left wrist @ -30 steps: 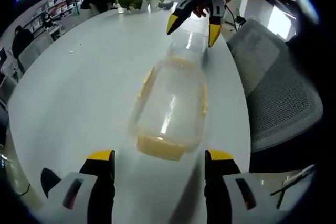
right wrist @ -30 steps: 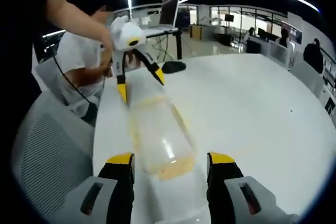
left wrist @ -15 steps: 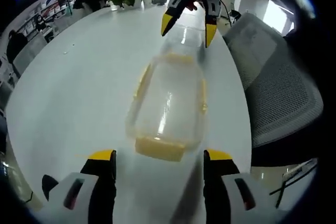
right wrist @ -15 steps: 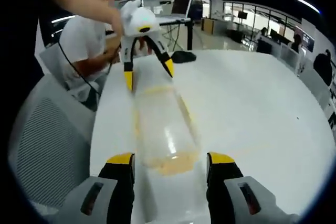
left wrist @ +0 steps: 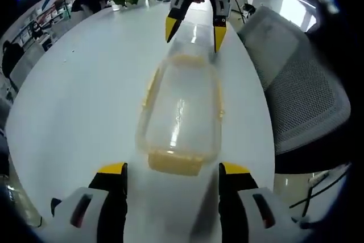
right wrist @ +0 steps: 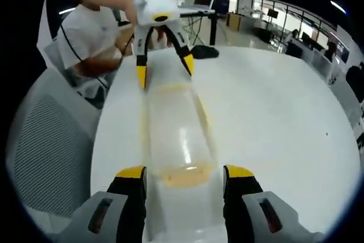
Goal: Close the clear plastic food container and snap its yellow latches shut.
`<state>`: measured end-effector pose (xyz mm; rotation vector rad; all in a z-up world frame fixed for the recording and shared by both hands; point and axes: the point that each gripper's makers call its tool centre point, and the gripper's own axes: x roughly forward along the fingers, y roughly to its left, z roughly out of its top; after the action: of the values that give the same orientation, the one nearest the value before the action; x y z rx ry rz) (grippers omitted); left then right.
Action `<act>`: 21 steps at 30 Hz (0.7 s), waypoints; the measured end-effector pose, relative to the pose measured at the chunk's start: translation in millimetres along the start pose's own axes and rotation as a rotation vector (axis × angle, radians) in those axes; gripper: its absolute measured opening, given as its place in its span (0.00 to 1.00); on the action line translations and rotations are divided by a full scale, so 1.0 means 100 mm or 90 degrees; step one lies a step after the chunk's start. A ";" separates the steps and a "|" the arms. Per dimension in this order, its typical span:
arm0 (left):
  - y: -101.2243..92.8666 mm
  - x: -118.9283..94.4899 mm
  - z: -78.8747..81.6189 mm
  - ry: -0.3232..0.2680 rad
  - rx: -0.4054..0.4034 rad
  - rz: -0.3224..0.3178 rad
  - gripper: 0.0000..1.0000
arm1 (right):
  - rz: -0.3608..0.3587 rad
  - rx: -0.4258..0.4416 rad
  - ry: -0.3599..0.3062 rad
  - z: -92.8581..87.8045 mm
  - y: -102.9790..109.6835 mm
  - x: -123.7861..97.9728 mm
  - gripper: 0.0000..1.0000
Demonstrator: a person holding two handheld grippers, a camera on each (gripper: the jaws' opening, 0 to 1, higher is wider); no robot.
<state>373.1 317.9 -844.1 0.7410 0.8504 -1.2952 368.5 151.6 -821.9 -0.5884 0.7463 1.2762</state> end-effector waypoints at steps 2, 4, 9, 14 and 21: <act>-0.01 0.01 0.00 0.004 0.005 -0.003 0.65 | 0.003 -0.004 0.004 -0.01 0.01 0.01 0.53; -0.02 0.02 -0.01 0.006 0.008 -0.004 0.64 | 0.007 -0.011 0.015 -0.03 0.02 0.02 0.53; -0.03 0.03 -0.01 0.013 0.016 -0.006 0.63 | 0.017 -0.030 0.042 -0.10 0.03 0.06 0.53; -0.04 0.05 -0.01 0.019 0.031 -0.008 0.62 | 0.030 -0.053 0.058 -0.12 0.04 0.09 0.53; -0.06 0.07 0.03 0.022 0.036 -0.016 0.62 | 0.045 -0.062 0.080 -0.17 0.08 0.16 0.53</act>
<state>368.1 311.3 -848.8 0.8021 0.8563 -1.3365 359.3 150.8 -844.5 -0.7317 0.8181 1.3558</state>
